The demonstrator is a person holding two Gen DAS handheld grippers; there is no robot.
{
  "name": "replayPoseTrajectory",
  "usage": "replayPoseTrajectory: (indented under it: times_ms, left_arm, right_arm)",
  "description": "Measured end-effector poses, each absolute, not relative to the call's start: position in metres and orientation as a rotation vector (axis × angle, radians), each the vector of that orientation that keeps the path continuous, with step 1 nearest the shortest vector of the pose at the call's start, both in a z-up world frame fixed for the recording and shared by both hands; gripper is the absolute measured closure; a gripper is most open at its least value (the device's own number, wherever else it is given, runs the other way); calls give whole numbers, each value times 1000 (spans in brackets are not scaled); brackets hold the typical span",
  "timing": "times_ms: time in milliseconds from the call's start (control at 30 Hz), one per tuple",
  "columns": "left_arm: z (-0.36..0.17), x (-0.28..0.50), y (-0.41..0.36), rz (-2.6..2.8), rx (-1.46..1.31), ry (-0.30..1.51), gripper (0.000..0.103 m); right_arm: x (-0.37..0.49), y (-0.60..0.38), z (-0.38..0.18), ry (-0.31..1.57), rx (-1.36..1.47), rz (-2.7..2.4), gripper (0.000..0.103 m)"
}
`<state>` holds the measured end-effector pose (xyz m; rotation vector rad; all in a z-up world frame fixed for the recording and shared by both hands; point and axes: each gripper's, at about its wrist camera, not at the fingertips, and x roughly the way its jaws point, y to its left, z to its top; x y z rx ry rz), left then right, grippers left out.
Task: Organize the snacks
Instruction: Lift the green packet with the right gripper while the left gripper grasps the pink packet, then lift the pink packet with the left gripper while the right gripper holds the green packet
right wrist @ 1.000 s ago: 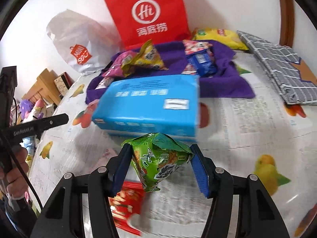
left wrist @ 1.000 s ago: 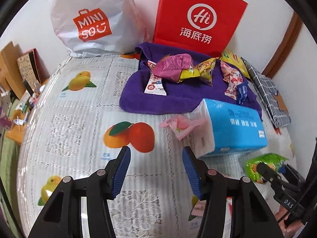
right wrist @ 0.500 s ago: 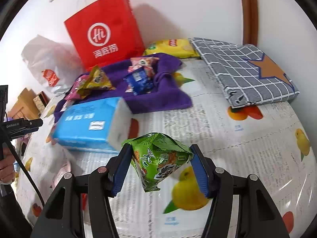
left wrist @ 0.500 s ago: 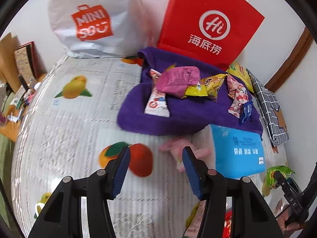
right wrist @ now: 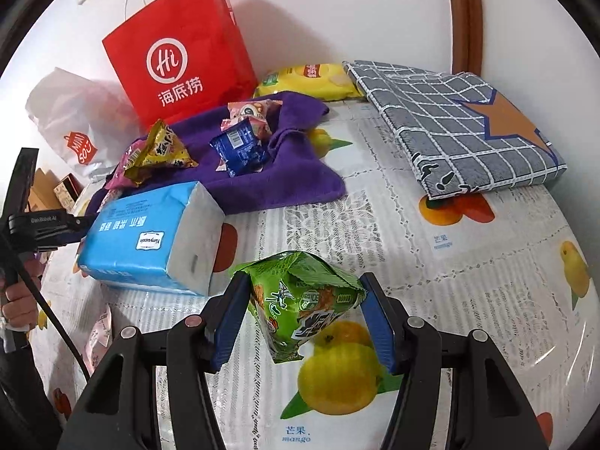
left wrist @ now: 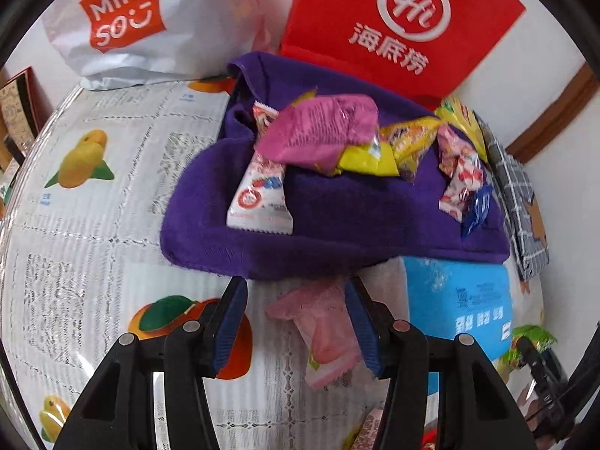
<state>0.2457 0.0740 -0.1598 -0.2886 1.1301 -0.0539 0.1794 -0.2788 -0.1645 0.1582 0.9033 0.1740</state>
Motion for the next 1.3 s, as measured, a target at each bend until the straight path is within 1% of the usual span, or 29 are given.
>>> replayPoseTrajectory:
  times_ms: [333, 667, 733, 800, 833, 1300]
  left_arm:
    - [-168, 223, 80, -63, -277, 1138, 51]
    - [-176, 217, 60, -81, -203, 1138, 52]
    - [-176, 215, 57, -71, -183, 1130, 53]
    - [-176, 213, 57, -67, -174, 1121, 65]
    - [-176, 211, 57, -73, -173, 1121, 69]
    - [-165, 164, 71, -70, -156, 1068, 72]
  right_arm:
    - [175, -260, -162, 890, 120, 216, 44]
    - [168, -253, -162, 898, 113, 226, 44]
    - [166, -252, -161, 896, 108, 228, 44]
    - [164, -251, -161, 895, 102, 228, 44]
    - [163, -250, -161, 897, 97, 229, 44]
    - [151, -234, -161, 887, 73, 247, 44]
